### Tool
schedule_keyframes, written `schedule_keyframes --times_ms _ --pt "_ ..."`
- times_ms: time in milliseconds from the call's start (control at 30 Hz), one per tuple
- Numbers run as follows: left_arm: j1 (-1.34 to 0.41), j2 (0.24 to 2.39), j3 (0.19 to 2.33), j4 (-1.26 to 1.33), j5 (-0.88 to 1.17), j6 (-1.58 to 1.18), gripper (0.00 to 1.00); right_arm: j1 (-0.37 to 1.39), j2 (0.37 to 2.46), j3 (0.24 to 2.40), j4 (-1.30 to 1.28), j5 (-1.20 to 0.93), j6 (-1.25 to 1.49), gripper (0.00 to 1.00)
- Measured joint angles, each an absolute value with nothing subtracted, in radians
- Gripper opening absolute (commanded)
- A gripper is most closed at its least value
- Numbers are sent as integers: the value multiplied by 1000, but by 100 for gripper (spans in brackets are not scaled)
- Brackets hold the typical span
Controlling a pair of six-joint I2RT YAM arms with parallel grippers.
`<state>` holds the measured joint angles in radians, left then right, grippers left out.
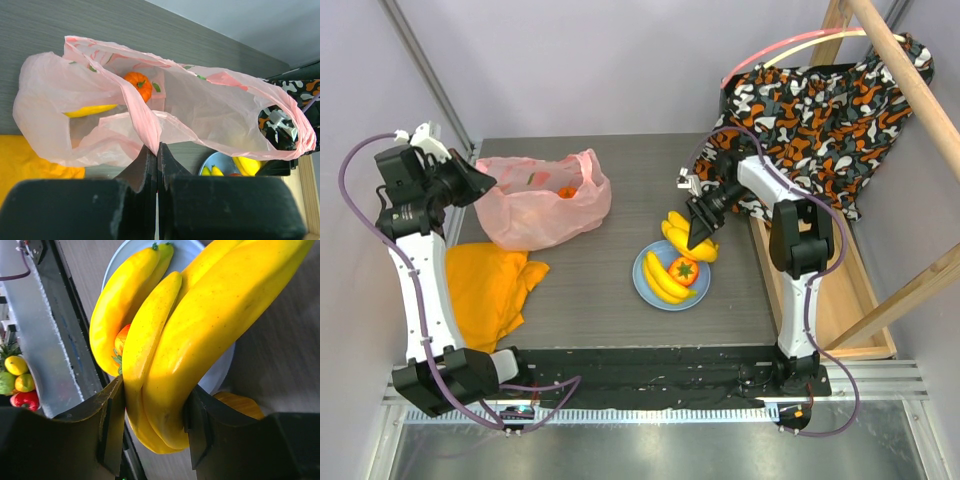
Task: Take the fake fruits out of the plastic bag
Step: Place the fake fruit on the plate.
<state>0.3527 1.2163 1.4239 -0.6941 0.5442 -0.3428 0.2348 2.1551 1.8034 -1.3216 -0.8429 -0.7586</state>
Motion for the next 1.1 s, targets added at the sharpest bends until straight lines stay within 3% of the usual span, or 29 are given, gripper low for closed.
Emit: schedule_keyframes --times_ms 700,1100 --pt "353 1182 1370 -692 568 -341 0 353 2032 1671 -1340 -853 -664 29" --pt "353 1167 1361 -709 574 -340 0 406 1990 1556 -1343 -1063 -564 33"
